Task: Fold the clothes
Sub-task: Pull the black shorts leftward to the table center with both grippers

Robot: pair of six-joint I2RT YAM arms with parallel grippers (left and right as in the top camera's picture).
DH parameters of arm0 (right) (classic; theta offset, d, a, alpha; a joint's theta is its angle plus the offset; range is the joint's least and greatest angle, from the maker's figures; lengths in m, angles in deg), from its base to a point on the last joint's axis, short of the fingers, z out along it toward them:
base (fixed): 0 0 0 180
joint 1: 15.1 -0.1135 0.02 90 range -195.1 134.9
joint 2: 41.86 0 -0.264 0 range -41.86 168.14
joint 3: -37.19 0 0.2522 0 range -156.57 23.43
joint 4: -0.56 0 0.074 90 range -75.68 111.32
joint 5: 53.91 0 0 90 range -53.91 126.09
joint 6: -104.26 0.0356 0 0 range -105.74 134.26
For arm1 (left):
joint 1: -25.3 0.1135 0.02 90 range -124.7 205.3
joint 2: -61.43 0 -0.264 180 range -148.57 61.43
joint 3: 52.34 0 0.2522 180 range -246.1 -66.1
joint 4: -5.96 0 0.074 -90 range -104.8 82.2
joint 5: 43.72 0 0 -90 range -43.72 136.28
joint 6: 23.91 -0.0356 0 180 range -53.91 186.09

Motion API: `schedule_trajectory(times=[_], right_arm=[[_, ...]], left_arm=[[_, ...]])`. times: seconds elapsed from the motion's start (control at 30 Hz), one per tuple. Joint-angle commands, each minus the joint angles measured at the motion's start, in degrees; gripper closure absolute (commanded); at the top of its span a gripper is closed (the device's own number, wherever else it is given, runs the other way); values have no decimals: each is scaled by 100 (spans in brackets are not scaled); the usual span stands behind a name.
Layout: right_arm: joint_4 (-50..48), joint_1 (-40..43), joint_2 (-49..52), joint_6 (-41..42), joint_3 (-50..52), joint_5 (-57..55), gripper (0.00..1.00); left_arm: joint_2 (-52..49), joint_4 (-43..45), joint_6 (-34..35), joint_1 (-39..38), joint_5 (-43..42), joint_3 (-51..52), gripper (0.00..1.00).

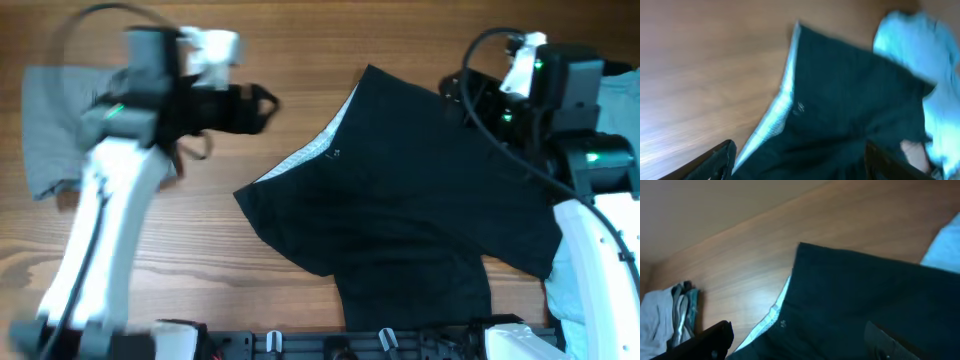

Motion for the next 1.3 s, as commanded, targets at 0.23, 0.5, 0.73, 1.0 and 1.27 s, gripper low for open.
schedule_trajectory(times=[0.23, 0.5, 0.73, 1.0, 1.27], right_arm=[[334, 46, 81, -376, -42, -221, 13], [490, 46, 343, -378, -42, -219, 12], [507, 46, 343, -376, -42, -221, 12], [452, 46, 343, -376, -42, -225, 12], [361, 46, 343, -376, -42, -223, 12]], left_arm=[[-2924, 1818, -739, -1521, 597, -2, 45], [-3609, 1939, -728, -1886, 1440, -2, 62], [-3609, 1427, -708, -1886, 841, -2, 96], [-3582, 1499, -136, -1762, 826, -50, 96], [-3582, 1738, 1290, 168, 1967, -111, 96]])
